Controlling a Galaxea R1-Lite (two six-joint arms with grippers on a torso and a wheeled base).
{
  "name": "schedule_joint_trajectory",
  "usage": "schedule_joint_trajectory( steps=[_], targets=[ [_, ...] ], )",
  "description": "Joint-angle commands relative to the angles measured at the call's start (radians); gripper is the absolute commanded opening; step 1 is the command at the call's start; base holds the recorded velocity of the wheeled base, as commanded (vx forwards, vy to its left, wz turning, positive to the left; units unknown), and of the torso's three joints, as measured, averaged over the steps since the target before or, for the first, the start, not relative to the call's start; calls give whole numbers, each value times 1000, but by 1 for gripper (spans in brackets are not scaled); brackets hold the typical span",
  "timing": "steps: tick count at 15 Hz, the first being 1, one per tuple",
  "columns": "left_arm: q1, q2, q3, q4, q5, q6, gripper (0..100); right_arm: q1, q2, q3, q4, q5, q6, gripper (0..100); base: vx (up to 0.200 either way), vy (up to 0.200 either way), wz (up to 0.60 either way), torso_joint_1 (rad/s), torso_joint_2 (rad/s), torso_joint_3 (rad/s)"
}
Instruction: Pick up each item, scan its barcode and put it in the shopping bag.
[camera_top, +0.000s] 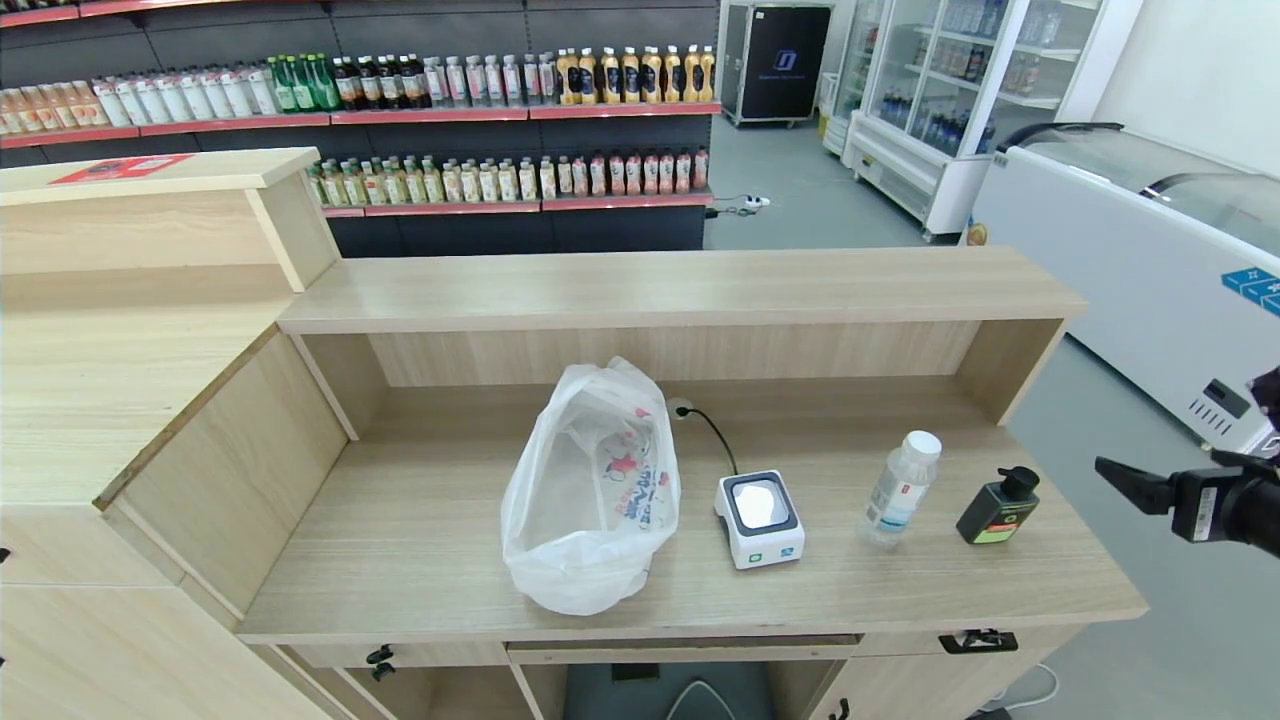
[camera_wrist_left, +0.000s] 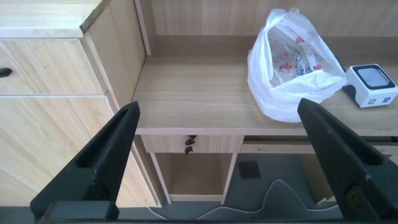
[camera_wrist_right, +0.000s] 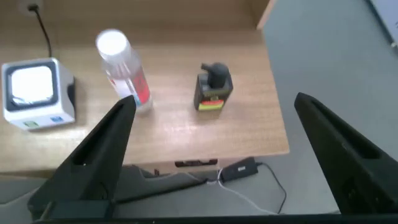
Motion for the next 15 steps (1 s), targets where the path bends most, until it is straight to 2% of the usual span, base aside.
schedule_joint_trajectory(
  steps=[1,3,6,8,9,10,11,15],
  targets=[
    [0,0,1,0,0,0,100,-71,198,30,-38,49,-44,100,0,0,0,0,0,0],
    [0,0,1,0,0,0,100,-102,278,18,-78,49,-49,100,0,0,0,0,0,0],
    [0,0,-1,0,0,0,100,-90,373,-11,-141,47,-76,100,0,0,0,0,0,0],
    [0,0,-1,0,0,0,100,-62,465,-34,-267,47,-85,100,0,0,0,0,0,0],
    [0,0,-1,0,0,0,100,-62,465,-34,-267,47,-85,100,0,0,0,0,0,0],
    [0,0,-1,0,0,0,100,-13,521,-49,-300,52,-85,100,0,0,0,0,0,0],
    [0,0,-1,0,0,0,100,-4,531,-54,-306,52,-85,100,0,0,0,0,0,0],
    [0,0,-1,0,0,0,100,51,640,-112,-437,54,-98,100,0,0,0,0,0,0]
  ],
)
